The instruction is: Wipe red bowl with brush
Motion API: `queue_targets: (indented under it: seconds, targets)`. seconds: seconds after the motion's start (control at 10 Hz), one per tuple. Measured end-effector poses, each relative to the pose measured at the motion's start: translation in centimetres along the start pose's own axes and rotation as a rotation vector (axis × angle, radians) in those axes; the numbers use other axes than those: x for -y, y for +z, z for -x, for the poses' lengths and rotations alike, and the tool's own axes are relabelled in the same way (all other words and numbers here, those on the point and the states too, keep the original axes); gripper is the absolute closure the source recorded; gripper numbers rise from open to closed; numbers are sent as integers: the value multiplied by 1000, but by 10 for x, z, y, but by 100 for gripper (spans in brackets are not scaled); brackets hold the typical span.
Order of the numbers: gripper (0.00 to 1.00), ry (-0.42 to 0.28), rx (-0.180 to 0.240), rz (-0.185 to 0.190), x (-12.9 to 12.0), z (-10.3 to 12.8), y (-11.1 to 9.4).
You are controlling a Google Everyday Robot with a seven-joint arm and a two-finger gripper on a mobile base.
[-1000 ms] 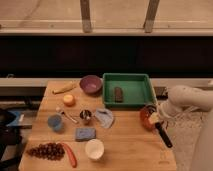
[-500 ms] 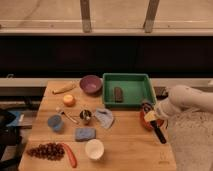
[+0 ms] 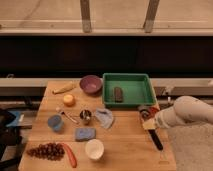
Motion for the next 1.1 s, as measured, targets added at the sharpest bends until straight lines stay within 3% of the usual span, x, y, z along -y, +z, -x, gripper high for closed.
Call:
queue_targets:
  seconds: [0.3,0.7,0.9,1.1]
  targets:
    - [100,51,-3,-9,23,-13,-2]
    - [100,74,-16,-22,55,8,-1]
    - [100,59,-15,-24,55,19,1]
    - [100,7,-23,-21,38,34,5]
